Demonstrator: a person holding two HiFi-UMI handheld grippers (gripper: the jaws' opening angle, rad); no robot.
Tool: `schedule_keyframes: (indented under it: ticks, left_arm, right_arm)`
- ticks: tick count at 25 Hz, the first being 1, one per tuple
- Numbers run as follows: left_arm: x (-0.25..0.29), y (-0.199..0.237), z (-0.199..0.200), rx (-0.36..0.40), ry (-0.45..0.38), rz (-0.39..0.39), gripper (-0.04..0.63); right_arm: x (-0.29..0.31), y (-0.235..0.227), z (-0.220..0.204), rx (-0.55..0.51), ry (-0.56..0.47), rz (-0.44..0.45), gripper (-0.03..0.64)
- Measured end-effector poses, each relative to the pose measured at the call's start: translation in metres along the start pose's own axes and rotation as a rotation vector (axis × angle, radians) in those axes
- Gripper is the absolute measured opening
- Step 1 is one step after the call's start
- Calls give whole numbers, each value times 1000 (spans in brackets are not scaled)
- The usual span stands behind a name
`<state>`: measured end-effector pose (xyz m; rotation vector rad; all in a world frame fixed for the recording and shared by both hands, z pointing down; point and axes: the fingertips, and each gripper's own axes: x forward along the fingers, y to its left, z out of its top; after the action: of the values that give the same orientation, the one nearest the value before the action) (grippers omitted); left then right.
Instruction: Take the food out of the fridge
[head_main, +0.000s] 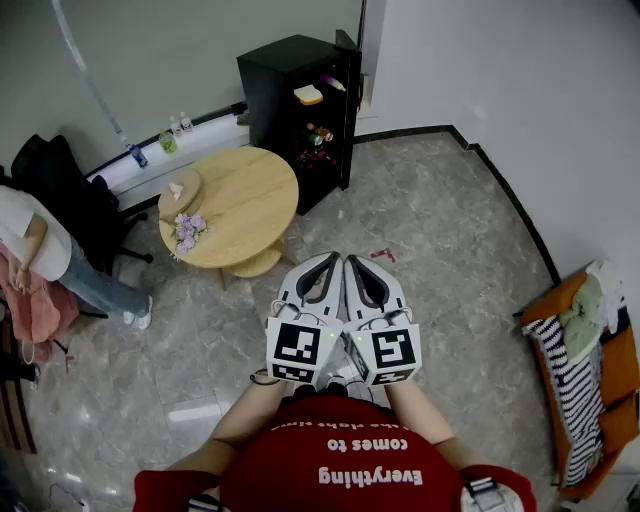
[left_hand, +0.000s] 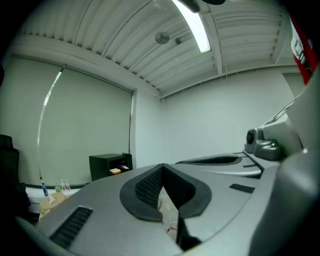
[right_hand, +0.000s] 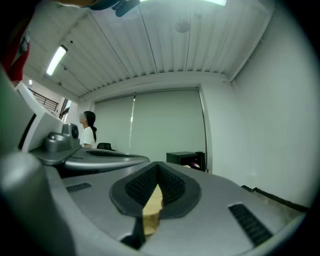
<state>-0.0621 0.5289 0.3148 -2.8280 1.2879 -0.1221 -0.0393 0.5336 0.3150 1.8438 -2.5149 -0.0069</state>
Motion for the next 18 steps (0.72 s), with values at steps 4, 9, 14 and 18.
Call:
schedule_keyframes:
  ticks: [4, 9, 14, 18]
  left_arm:
    - [-1, -1, 0, 0, 1, 5, 6]
    - [-1, -2, 1, 4, -1, 9, 6]
    - [2, -6, 0, 2, 1, 13, 6]
    - [10, -12, 0, -4, 1, 15, 6]
  right_arm:
    - [-2, 2, -3, -6, -9, 20, 9]
    - [-3, 2, -6, -8, -9, 29, 9]
    - [-4, -3, -6, -3, -17, 36, 10]
    - [-5, -12, -6, -3, -24, 40, 11]
